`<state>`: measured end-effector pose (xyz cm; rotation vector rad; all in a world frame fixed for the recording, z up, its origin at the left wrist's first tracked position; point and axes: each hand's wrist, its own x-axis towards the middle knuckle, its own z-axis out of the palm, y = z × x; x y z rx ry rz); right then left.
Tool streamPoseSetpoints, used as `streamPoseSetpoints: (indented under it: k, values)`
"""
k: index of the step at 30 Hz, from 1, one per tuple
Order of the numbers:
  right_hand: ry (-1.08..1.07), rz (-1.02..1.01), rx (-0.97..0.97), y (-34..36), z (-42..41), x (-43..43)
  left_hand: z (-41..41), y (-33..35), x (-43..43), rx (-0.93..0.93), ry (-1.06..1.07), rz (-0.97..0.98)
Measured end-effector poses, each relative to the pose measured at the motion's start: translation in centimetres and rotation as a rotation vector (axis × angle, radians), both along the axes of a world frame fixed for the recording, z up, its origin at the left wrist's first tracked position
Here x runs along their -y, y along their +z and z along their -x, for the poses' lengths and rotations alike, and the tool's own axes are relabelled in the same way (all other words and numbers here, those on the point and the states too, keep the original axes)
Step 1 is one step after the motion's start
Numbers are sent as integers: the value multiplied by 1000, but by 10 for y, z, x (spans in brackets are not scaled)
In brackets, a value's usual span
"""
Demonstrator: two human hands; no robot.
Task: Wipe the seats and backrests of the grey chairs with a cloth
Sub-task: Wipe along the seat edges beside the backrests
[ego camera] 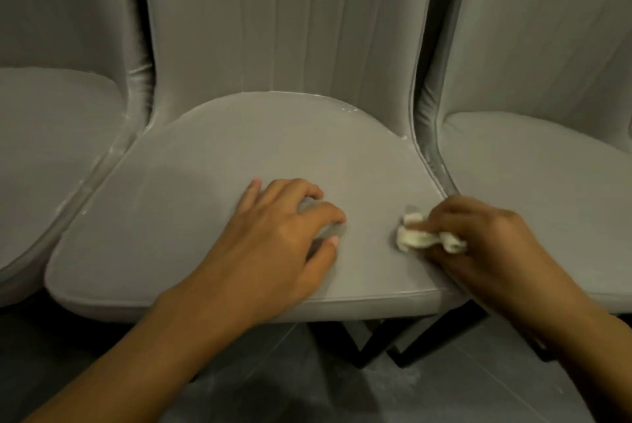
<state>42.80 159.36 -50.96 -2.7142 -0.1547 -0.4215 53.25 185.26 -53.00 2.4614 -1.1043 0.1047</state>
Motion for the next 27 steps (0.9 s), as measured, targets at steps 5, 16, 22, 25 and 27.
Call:
streamPoseSetpoints:
  k: [5,16,22,25,27]
  values:
    - [-267,45,18,-11,-67,30,3,-6,10,-46,-8,-20]
    - [505,-89,-250,19,4,-42,-16,-19,6,-18,-52,161]
    - [253,-93,-41,15,-15,-6,-15,-16,6,41,-60,70]
    - [66,66,5,-1,-54,18,-15,-16,4,59,-58,62]
    - [-38,102,15,-11,-83,32,-14,-17,4,68,-53,66]
